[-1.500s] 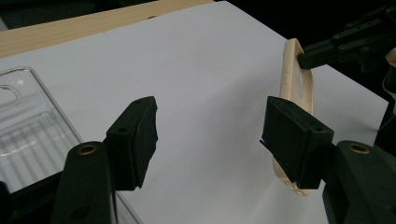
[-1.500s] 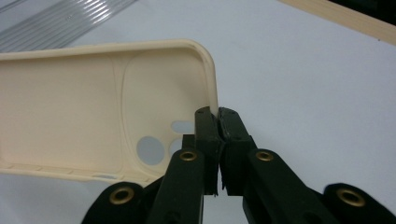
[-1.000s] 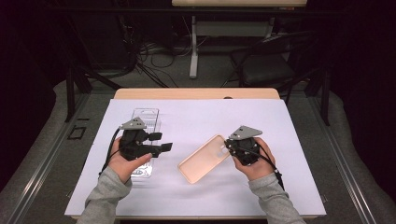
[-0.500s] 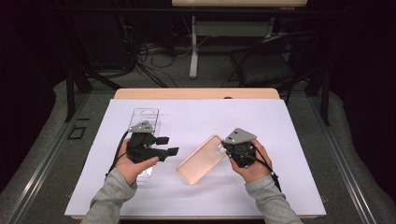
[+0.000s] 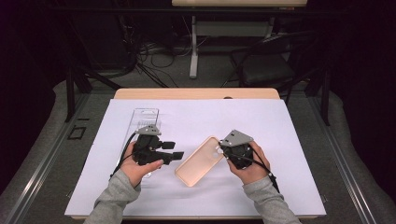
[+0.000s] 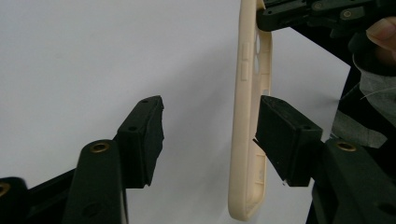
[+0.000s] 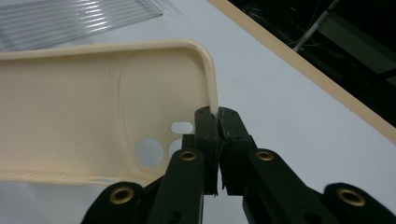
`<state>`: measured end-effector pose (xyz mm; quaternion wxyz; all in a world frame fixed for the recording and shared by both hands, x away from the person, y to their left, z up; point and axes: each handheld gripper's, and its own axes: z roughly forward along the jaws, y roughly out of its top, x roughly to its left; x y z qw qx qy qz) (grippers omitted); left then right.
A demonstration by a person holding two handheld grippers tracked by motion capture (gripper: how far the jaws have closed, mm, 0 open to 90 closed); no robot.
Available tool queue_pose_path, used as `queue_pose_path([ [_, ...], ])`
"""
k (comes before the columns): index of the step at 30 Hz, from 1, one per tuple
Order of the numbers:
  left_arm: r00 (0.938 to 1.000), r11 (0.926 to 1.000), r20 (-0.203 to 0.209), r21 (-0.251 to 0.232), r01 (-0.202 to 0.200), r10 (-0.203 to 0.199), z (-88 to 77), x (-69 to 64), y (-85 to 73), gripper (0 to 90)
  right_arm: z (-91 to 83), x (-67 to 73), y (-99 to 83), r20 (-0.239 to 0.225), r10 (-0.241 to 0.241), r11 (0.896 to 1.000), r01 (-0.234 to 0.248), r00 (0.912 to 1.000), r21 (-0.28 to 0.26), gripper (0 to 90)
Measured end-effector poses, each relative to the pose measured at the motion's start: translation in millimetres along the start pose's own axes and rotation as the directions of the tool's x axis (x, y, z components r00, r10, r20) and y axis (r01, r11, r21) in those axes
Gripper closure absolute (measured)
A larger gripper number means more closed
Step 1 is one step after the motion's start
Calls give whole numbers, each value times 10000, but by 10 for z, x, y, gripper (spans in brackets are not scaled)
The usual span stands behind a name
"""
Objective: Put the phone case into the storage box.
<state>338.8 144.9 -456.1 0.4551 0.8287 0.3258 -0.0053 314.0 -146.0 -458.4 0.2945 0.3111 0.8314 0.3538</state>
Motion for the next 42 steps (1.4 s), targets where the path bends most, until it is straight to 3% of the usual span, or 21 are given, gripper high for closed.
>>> queue_pose_path([
  [2, 9995, 9999, 309, 108, 114, -117, 24, -2, -8, 448, 7, 6, -1, -25, -83, 10000, 83, 10000, 16, 877],
  [9, 9963, 9986, 733, 309, 418, -440, 90, -15, -31, 487, 11, 21, -1, -99, -82, 10000, 82, 9999, 12, 877],
  [18, 9911, 9974, 1215, 530, 489, -551, 148, -1, -48, 557, 20, 62, 6, -201, -175, 9998, 175, 9996, -12, 877],
  [42, 9851, 9858, 1476, 1550, 647, -879, 285, -27, -84, 702, 38, 165, 30, -511, -482, 9988, 478, 9975, -80, 877],
])
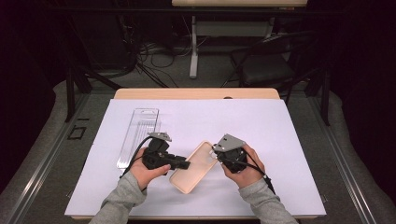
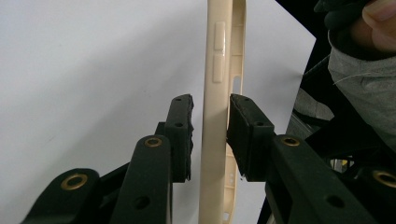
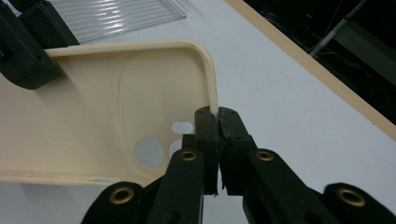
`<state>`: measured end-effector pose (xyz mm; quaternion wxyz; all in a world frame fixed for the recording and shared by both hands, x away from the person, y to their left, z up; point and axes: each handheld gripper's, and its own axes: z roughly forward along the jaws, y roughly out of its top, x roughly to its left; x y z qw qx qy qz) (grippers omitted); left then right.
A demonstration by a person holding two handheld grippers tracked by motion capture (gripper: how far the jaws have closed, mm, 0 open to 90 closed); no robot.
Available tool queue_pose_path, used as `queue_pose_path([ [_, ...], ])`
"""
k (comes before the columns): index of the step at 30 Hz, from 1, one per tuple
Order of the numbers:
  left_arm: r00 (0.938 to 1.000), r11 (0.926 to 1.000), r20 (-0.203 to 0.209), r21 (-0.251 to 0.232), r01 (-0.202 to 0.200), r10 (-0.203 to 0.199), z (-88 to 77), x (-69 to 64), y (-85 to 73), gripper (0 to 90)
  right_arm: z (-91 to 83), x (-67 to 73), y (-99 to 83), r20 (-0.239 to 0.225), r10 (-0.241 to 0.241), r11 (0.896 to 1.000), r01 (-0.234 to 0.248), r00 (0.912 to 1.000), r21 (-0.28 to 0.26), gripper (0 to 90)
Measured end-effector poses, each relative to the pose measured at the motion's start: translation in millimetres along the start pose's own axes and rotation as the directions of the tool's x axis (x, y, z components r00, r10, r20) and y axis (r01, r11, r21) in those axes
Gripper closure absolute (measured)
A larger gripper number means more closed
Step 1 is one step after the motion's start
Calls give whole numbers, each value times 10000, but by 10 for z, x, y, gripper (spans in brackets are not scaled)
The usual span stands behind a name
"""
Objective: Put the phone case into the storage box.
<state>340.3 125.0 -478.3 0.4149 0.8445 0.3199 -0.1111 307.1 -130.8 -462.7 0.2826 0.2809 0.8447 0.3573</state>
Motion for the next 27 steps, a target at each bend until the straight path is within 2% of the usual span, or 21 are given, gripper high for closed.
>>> queue_pose_path([
  [10, 9997, 9999, 247, 153, -6, 2, 49, 3, -6, 735, 12, 33, 5, -128, -57, 10000, 58, 9999, 7, 877],
  [27, 9992, 9994, 368, 301, 156, -167, 104, 33, -23, 791, 25, 47, 1, -219, -25, 10000, 25, 9998, 16, 878],
])
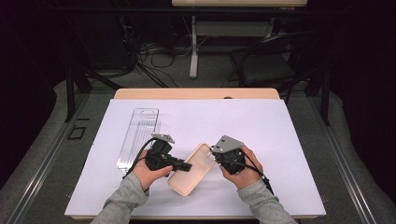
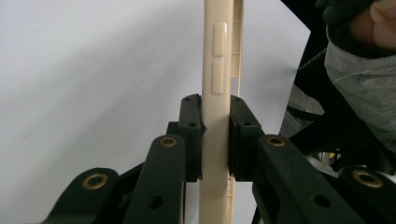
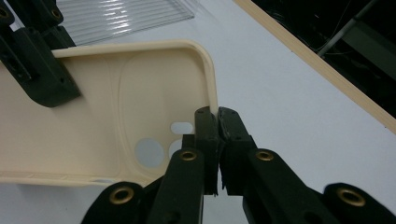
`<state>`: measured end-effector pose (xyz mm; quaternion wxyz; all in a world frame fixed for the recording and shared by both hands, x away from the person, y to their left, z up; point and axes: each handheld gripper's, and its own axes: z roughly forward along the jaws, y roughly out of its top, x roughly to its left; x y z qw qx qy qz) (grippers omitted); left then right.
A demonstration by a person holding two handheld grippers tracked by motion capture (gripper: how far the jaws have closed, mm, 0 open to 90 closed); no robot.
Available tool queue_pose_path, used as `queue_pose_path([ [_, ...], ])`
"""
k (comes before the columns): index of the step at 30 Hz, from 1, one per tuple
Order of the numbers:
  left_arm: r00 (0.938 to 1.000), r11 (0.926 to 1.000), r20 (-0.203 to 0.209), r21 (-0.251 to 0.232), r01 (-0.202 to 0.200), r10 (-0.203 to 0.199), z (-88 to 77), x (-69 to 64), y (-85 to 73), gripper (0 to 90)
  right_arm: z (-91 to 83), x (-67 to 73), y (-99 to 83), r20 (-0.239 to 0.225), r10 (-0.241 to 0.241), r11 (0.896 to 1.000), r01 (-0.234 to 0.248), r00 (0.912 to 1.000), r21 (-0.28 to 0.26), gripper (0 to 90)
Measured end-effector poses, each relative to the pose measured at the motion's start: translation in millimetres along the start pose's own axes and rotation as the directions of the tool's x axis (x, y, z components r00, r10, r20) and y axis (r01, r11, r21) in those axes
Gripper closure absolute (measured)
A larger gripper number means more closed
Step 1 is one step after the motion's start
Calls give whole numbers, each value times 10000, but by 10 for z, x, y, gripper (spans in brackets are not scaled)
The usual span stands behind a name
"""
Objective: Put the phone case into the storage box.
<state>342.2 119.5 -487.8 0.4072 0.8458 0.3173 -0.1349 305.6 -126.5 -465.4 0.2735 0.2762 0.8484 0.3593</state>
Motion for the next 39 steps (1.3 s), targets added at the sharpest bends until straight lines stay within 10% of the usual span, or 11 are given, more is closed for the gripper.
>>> queue_pose_path([
  [39, 9986, 9991, -323, 47, -428, 429, -15, -29, 10, 805, 6, -5, -2, -119, 157, 9999, -157, 9998, -15, 866],
])
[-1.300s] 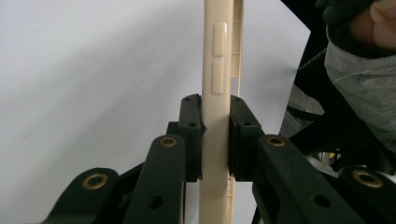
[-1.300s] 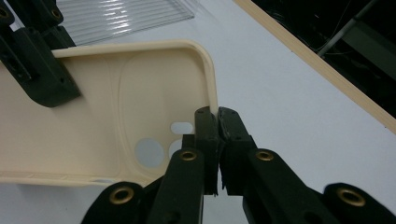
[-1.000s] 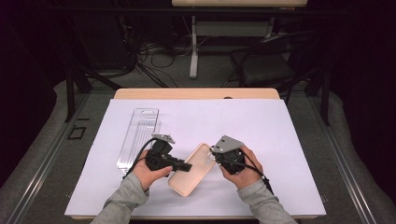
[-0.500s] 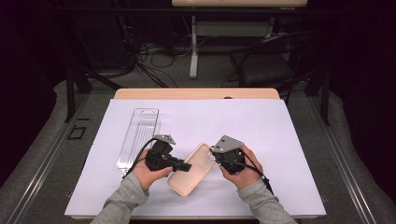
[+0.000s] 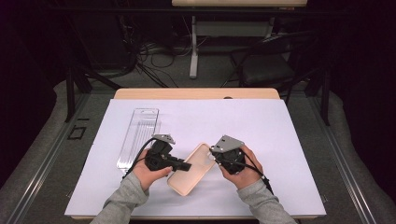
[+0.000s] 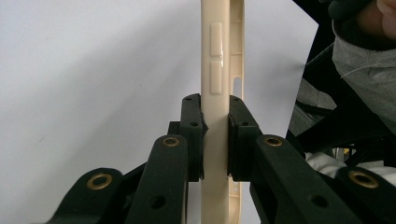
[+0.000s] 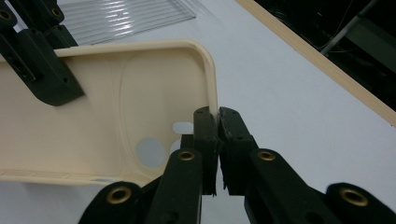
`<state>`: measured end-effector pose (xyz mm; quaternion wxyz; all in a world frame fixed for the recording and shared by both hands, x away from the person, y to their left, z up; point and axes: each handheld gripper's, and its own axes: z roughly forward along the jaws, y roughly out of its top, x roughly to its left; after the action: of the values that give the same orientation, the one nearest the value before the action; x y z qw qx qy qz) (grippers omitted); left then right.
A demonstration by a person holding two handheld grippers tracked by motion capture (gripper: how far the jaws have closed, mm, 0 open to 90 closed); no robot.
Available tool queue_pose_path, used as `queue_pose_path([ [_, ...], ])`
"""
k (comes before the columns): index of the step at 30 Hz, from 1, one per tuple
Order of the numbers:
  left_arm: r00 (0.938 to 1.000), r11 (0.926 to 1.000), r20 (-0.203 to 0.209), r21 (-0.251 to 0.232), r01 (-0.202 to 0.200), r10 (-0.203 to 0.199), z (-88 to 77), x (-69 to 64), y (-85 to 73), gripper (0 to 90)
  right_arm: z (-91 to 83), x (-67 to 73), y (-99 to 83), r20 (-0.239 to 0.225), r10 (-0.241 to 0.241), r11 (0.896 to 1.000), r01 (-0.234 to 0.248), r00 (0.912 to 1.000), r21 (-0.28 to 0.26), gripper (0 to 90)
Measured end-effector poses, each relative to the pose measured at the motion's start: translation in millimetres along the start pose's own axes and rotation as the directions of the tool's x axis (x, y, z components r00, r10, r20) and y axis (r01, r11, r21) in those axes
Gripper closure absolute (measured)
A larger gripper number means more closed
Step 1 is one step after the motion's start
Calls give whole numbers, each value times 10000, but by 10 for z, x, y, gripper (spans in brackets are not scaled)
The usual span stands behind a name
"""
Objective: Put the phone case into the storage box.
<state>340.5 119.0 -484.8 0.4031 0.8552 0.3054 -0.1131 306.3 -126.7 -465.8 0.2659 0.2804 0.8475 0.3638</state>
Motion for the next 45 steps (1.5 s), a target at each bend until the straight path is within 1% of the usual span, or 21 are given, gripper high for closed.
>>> queue_pose_path([
  [11, 10000, 10000, -34, -24, 17, -17, -4, -4, 2, 806, 1, -6, -1, -29, 74, 10000, -74, 10000, -45, 855],
  [16, 10000, 10000, 50, -47, 44, -43, -6, 2, 3, 806, 2, -11, -2, -55, 127, 9999, -127, 9999, -87, 851],
  [21, 10000, 10000, 41, -80, 52, -52, -8, 2, 3, 807, -1, -14, -2, -91, 169, 9998, -170, 9998, -119, 846],
  [29, 9999, 9998, -11, -174, 102, -103, -19, 15, 0, 806, -22, -24, 4, -98, 316, 9991, -318, 9995, -293, 800],
  [33, 9997, 9991, -170, -392, 139, -146, -56, 31, -1, 806, -40, -32, 9, -105, 352, 9985, -356, 9993, -406, 774],
  [36, 9994, 9978, -306, -653, 142, -162, -94, 45, -3, 806, -60, -38, 19, -33, 387, 9976, -389, 9992, -573, 733],
  [38, 9990, 9964, -389, -831, 175, -208, -121, 57, -6, 806, -64, -38, 21, -3, 390, 9974, -390, 9992, -604, 725],
  [41, 9983, 9942, -552, -1069, 107, -166, -155, 72, -12, 806, -77, -50, 25, 2, 503, 9958, -502, 9987, -767, 679],
  [43, 9983, 9929, -551, -1180, 120, -187, -176, 83, -14, 806, -82, -57, 27, 21, 525, 9953, -522, 9986, -816, 658],
  [44, 9978, 9920, -647, -1260, 65, -148, -188, 86, -16, 806, -85, -60, 28, 41, 543, 9951, -538, 9985, -831, 644],
  [45, 9976, 9914, -669, -1304, 61, -149, -195, 88, -17, 806, -92, -70, 31, 35, 632, 9941, -627, 9980, -885, 628],
])
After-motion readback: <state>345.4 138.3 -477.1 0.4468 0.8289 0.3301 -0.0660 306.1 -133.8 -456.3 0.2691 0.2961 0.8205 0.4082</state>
